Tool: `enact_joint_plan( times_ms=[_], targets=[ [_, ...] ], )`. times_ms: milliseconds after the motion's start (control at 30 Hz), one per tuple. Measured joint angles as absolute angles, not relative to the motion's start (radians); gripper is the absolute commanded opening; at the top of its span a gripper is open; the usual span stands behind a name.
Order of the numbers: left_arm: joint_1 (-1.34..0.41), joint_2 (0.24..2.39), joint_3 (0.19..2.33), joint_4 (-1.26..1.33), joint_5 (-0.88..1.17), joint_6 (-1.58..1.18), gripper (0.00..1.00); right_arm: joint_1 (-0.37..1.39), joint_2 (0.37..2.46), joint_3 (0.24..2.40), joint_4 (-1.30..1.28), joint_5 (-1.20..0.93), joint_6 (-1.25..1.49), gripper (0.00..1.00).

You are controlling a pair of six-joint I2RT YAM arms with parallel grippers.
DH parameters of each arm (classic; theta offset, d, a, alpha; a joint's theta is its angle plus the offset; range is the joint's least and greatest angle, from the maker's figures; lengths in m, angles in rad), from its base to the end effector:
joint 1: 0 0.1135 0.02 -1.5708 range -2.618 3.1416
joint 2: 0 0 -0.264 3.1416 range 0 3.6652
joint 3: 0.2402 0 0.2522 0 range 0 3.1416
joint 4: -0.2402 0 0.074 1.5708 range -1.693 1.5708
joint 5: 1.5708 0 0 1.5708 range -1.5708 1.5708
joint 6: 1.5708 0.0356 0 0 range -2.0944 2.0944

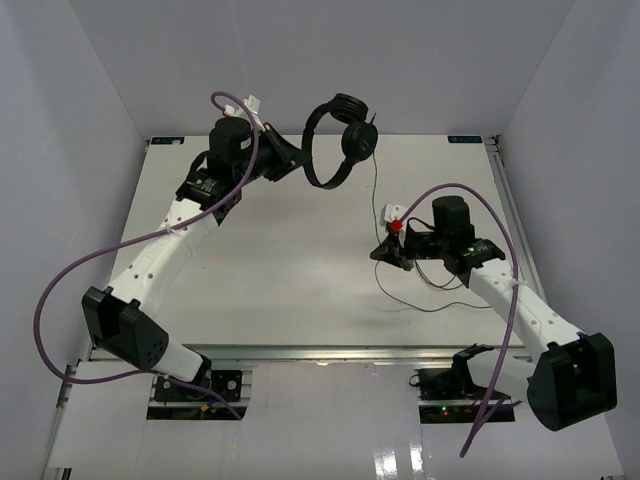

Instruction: Wrap the headphones

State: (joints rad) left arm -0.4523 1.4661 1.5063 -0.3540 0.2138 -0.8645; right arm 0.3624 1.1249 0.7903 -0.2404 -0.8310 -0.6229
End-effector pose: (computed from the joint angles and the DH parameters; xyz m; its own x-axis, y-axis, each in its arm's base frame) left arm 0.3009 -0.1546 0.4123 -0.6432 -0.5140 -0.5675 0.1838 0.6159 -0.7661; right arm 0.2146 0.1095 0.2746 0.0645 -0.3961 -0.9159 -0.9615 0.2210 -0.1633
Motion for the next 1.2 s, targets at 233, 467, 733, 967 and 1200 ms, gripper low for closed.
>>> enact_joint_plan(
  times_ms=[233,467,733,967,1200],
  targets=[
    [-0.480,1.573,1.508,-0.293,0.177,-0.902,0.00,0.569,1.173,1.001,-0.453,-0.489,-0.734,0.08],
    [-0.554,1.744,1.548,-0.359,0.097,-0.762,0.00,0.644,1.206,1.108,-0.624,-0.239,-0.835,0.08],
    [-0.618,1.882,1.547,-0.436,0.060,-0.549,0.00,0.646,1.148,1.116,-0.690,-0.072,-0.919,0.08],
    [-0.674,1.895,1.547,-0.453,0.062,-0.428,0.00,0.618,1.133,1.119,-0.685,-0.030,-0.928,0.08],
    [-0.714,1.888,1.494,-0.442,0.069,-0.352,0.00,0.558,1.132,1.123,-0.646,0.008,-0.925,0.08]
  ],
)
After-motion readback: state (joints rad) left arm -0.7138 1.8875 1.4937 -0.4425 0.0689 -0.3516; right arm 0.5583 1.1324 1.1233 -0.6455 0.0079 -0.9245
